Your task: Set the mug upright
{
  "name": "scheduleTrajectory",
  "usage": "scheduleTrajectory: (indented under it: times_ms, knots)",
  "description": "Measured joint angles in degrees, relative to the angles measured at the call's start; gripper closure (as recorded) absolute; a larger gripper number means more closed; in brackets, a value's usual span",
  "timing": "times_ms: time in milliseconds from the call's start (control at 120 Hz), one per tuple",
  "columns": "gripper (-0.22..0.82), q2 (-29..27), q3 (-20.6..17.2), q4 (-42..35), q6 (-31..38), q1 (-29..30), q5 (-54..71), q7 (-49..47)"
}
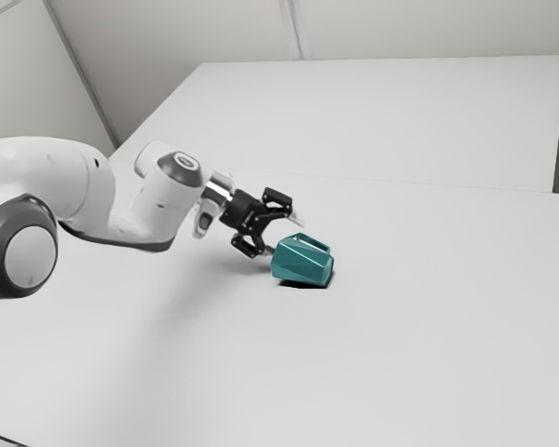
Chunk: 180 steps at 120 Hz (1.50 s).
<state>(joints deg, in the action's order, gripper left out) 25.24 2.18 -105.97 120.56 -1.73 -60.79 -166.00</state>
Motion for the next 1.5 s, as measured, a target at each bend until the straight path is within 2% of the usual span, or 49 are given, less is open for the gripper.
scheduleTrajectory:
  times_ms: [100, 133, 342, 450, 567, 892, 967, 1175, 1367, 1500]
  knots:
    - [0.00, 0.4, -0.1, 0.0, 0.3, -0.6, -0.6, 0.0]
    - [0.03, 0.5, -0.1, 0.1, 0.4, -0.7, -0.4, 0.0]
    - [0.50, 0.4, -0.1, 0.5, 1.2, -1.2, 3.0, 0.0]
    - [0.65, 0.2, -0.1, 0.7, 1.4, -1.2, 3.6, 0.0]
    - [0.75, 0.0, -0.2, 1.3, 1.5, -1.2, 3.5, 0.0]
    - [0.78, -1.7, -0.1, 2.0, 2.6, -3.9, 6.2, 0.0]
    - [0.79, -3.5, -0.2, 1.8, 3.2, -4.6, 9.7, 0.0]
    - [0.79, -11.7, -0.2, -1.7, 4.0, -7.1, 29.7, 0.0]
    - [0.79, -15.8, -0.9, -4.6, 4.5, -8.0, 50.7, 0.0]
    - [0.79, -18.3, -1.0, -9.4, 6.8, -8.0, 58.2, 0.0]
